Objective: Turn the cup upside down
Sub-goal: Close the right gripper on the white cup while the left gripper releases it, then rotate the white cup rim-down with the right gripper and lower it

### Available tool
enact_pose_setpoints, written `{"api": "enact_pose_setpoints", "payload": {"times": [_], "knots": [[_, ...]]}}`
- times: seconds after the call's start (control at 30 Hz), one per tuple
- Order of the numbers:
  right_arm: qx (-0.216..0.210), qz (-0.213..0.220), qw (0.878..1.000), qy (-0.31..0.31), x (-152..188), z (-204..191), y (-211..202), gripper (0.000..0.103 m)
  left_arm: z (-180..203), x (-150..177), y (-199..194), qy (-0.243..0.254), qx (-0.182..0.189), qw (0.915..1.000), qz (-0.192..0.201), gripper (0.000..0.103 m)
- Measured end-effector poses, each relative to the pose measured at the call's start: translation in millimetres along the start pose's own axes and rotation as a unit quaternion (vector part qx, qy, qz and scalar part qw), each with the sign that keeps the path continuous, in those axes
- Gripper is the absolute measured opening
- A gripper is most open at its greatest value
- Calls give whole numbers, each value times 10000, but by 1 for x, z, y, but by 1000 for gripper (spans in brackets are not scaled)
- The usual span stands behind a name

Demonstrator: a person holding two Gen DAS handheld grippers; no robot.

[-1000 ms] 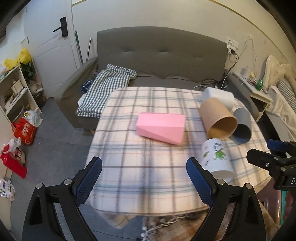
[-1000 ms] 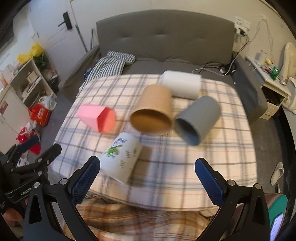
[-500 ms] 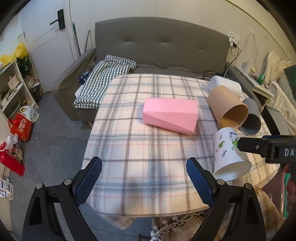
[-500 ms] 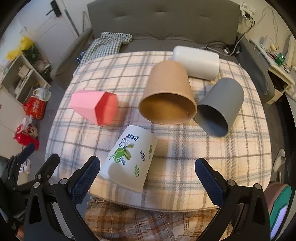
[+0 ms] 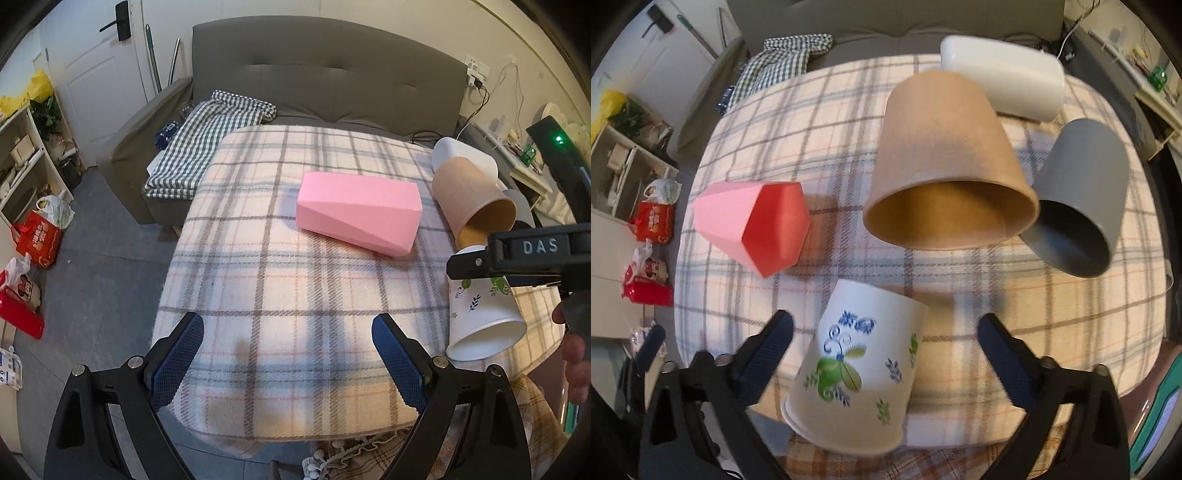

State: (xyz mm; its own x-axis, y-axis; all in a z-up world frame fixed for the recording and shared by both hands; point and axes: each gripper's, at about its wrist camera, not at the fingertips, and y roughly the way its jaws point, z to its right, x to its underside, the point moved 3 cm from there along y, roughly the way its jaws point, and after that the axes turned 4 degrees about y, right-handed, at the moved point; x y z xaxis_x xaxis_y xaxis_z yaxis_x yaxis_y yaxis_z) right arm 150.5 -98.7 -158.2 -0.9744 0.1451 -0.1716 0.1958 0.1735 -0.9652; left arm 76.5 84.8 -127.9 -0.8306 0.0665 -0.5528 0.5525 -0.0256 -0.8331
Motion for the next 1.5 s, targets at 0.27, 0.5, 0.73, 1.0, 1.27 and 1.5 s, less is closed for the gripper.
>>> {"api": "enact_pose_setpoints", "payload": {"times": [0.27, 0.5, 0.73, 1.0, 1.27, 1.5], "knots": [[-231, -209, 9993, 208, 0, 2, 9, 63, 0, -3, -1, 18, -66, 10000, 14, 95], [-382, 152, 9992, -14, 3, -2, -20, 63, 6, -5, -13, 19, -109, 9999, 100, 95], [-233, 1079, 9912, -725, 14, -13, -64, 61, 14, -6, -27, -32, -133, 9997, 206, 95], [382, 2235, 9614, -1557, 32, -11, -94, 61, 22, -6, -34, -256, -129, 9993, 249, 95], [521, 2635, 9455, -1843, 37, 2, -90, 61, 36, -6, -30, -306, -158, 9992, 184, 95], [413, 2653, 9399, -2111, 47, 8, -69, 61, 46, -5, -23, -253, -204, 9995, 57, 95]]}}
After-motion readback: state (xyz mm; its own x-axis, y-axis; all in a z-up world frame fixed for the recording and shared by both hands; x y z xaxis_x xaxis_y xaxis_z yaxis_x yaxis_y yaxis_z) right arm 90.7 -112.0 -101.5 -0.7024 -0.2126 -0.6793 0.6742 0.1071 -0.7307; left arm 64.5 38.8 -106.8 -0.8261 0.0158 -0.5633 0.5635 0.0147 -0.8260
